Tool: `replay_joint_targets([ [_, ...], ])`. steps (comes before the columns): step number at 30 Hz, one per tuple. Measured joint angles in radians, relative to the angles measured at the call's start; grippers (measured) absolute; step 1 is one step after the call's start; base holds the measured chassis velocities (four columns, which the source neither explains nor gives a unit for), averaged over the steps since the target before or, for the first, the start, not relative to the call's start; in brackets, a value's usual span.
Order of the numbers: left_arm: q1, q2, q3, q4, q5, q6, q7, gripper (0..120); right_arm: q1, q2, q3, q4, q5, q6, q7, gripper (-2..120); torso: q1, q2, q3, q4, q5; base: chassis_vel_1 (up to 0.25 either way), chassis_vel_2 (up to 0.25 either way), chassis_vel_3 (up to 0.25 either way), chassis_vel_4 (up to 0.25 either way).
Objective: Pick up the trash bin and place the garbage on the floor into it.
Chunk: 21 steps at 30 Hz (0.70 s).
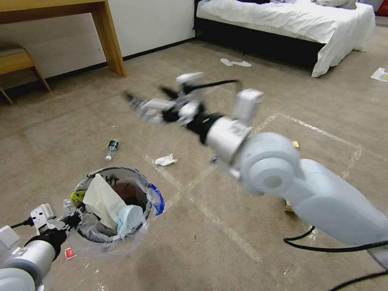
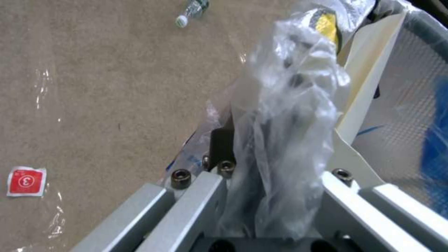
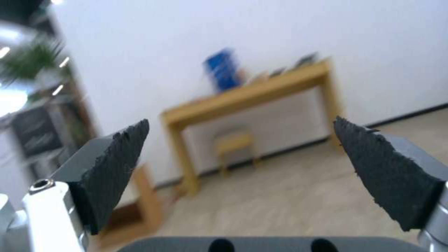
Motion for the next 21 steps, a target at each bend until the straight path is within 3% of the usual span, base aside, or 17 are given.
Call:
replay_joint_targets([
  [4,0.0,0.001,-0.001,0.004,0.007,0.0,0.0,1,-0.136,-0.02,0.143,-0.007,-0.071,0.055,-0.054,100,0.0,0.0,0.0,-0.0003,0.0003,0.0,0.0,0.0,0.0],
  [6,0.001,0.001,-0.002,0.009,0.015,0.0,0.003,1,-0.256,-0.029,0.288,-0.011,-0.172,0.111,-0.097,100,0.0,0.0,0.0,-0.0003,0.0001,0.0,0.0,0.0,0.0],
  [10,0.002,0.001,-0.002,0.011,0.017,0.0,0.005,1,-0.333,-0.033,0.375,-0.012,-0.245,0.15,-0.111,100,0.0,0.0,0.0,0.0,0.0,0.0,0.0,0.0,0.0],
  [12,0.003,0.001,-0.002,0.012,0.022,-0.001,0.006,1,-0.48,-0.03,0.524,-0.004,-0.35,0.207,-0.145,100,0.0,0.0,0.0,-0.0004,0.0002,0.0,0.0,0.0,0.0],
  [13,0.003,0.001,-0.002,0.012,0.022,-0.001,0.006,1,-0.48,-0.03,0.524,-0.004,-0.35,0.207,-0.145,100,0.0,0.0,0.0,-0.0004,0.0002,0.0,0.0,0.0,0.0],
  [14,0.003,0.0,-0.001,0.012,0.024,-0.001,0.008,1,-0.528,-0.02,0.572,0.004,-0.377,0.22,-0.154,100,0.0,0.0,0.0,0.0004,-0.0002,0.0,0.0,0.0,0.0],
  [18,-0.004,-0.008,0.006,0.018,0.044,-0.004,0.014,1,-0.731,0.038,0.791,0.051,-0.463,0.259,-0.185,100,0.0,0.0,0.0,-0.0001,-0.0003,0.0,0.0,0.0,0.0],
  [21,-0.007,-0.012,0.007,0.019,0.046,-0.004,0.015,1,-0.768,0.048,0.824,0.055,-0.497,0.275,-0.2,100,0.0,0.0,0.0,-0.0003,-0.0002,0.0,0.0,0.0,0.0],
])
